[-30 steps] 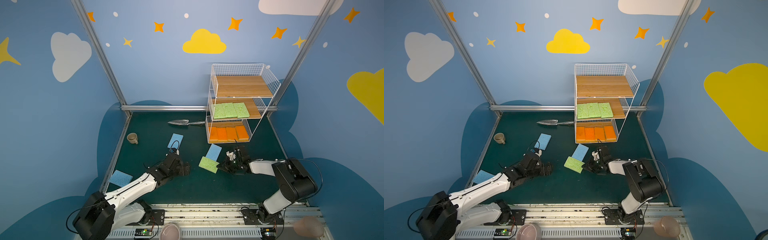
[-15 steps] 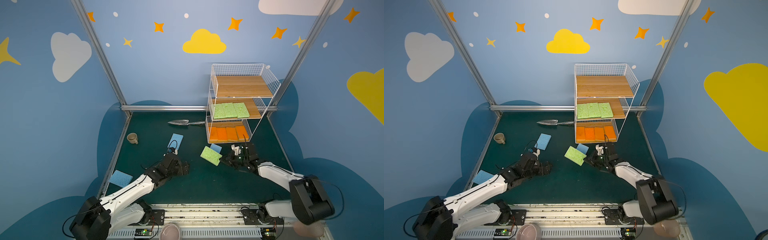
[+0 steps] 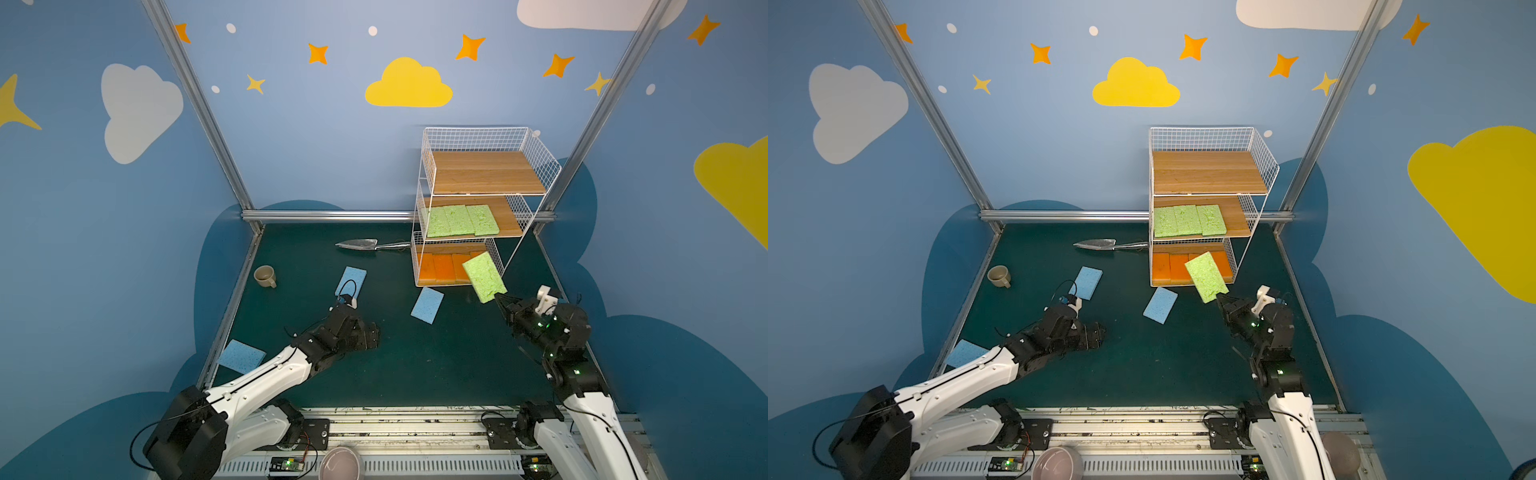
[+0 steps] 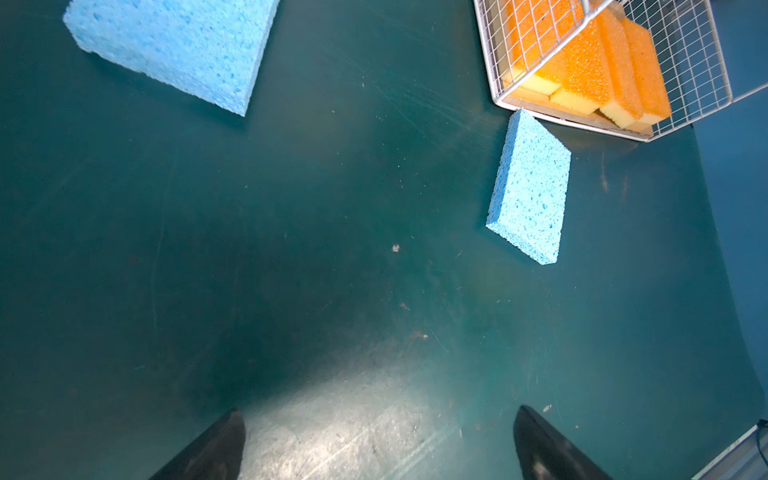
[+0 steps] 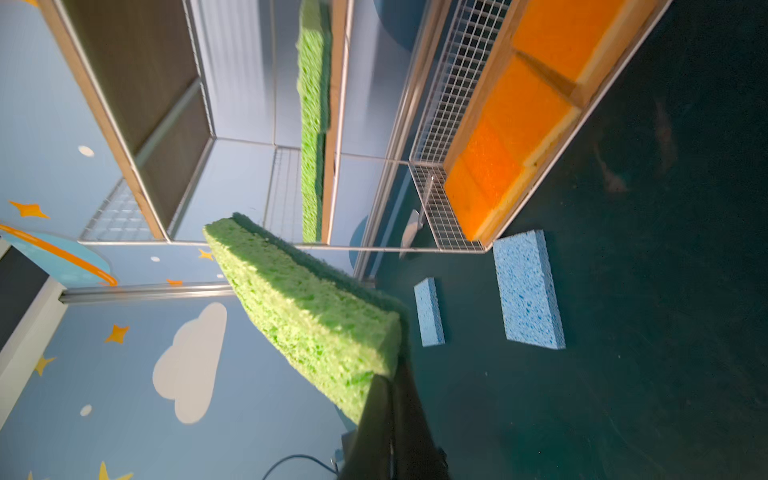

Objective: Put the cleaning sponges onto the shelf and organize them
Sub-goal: 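Carry the green sponge with the right gripper onto the middle shelf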

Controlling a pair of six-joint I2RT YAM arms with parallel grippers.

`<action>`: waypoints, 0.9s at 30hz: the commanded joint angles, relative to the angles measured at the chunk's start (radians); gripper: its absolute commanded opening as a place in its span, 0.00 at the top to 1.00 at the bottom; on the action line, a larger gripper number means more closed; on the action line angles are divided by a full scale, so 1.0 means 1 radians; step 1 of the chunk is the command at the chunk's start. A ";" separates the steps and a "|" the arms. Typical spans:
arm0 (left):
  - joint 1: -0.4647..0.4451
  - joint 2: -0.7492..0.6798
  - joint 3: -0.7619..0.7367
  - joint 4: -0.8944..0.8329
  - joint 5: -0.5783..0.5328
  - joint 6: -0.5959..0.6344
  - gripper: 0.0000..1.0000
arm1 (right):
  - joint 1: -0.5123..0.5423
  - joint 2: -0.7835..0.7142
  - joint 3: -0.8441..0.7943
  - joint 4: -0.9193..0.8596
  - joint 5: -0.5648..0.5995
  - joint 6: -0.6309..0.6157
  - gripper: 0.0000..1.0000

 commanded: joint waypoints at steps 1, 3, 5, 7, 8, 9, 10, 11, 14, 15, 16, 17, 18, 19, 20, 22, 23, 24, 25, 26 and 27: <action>0.008 0.011 0.004 0.022 0.017 0.027 0.00 | -0.028 0.039 0.081 -0.031 0.103 0.047 1.00; 0.011 0.012 0.004 0.027 0.025 0.028 0.00 | -0.043 0.078 0.115 -0.011 0.108 0.067 1.00; 0.013 0.011 0.004 0.033 0.036 0.028 0.00 | -0.059 0.113 0.140 0.017 0.124 0.086 1.00; 0.013 0.011 0.004 0.038 0.047 0.030 0.00 | -0.072 0.148 0.159 0.050 0.137 0.100 1.00; 0.013 0.012 0.004 0.039 0.049 0.030 0.00 | -0.077 0.167 0.166 0.072 0.136 0.105 1.00; 0.015 0.010 0.006 0.039 0.051 0.033 0.00 | -0.083 0.191 0.182 0.092 0.132 0.112 1.00; 0.015 0.008 0.007 0.038 0.052 0.036 0.00 | -0.090 0.218 0.195 0.110 0.126 0.119 1.00; 0.015 0.007 0.007 0.037 0.052 0.037 0.00 | -0.094 0.240 0.211 0.123 0.122 0.120 1.00; 0.020 0.010 0.004 0.046 0.058 0.038 0.00 | -0.104 0.308 0.263 0.150 0.123 0.122 1.00; 0.021 0.012 0.004 0.050 0.062 0.038 0.00 | -0.107 0.330 0.280 0.162 0.124 0.124 1.00; 0.022 0.015 0.005 0.052 0.066 0.038 0.00 | -0.110 0.352 0.299 0.165 0.125 0.121 1.00; 0.023 0.018 0.006 0.054 0.069 0.036 0.01 | -0.114 0.369 0.317 0.165 0.126 0.118 1.00; 0.024 0.021 0.009 0.055 0.075 0.037 0.00 | -0.115 0.389 0.332 0.171 0.128 0.118 1.00; 0.024 0.024 0.010 0.058 0.078 0.037 0.00 | -0.118 0.409 0.346 0.183 0.128 0.120 1.00; 0.024 0.025 0.013 0.058 0.080 0.037 0.00 | -0.122 0.427 0.362 0.188 0.126 0.120 1.00; 0.024 0.029 0.019 0.060 0.083 0.037 0.00 | -0.128 0.473 0.399 0.198 0.111 0.119 1.00; 0.024 0.033 0.022 0.060 0.083 0.036 0.00 | -0.129 0.493 0.416 0.201 0.104 0.118 1.00; 0.024 0.039 0.027 0.060 0.083 0.037 0.01 | -0.133 0.515 0.433 0.210 0.097 0.114 1.00; 0.023 0.047 0.032 0.061 0.082 0.037 0.00 | -0.134 0.534 0.448 0.217 0.094 0.111 1.00; 0.024 0.054 0.038 0.063 0.082 0.037 0.00 | -0.137 0.549 0.457 0.220 0.095 0.110 1.00; 0.024 0.066 0.047 0.064 0.082 0.036 0.00 | -0.139 0.564 0.468 0.224 0.095 0.109 1.00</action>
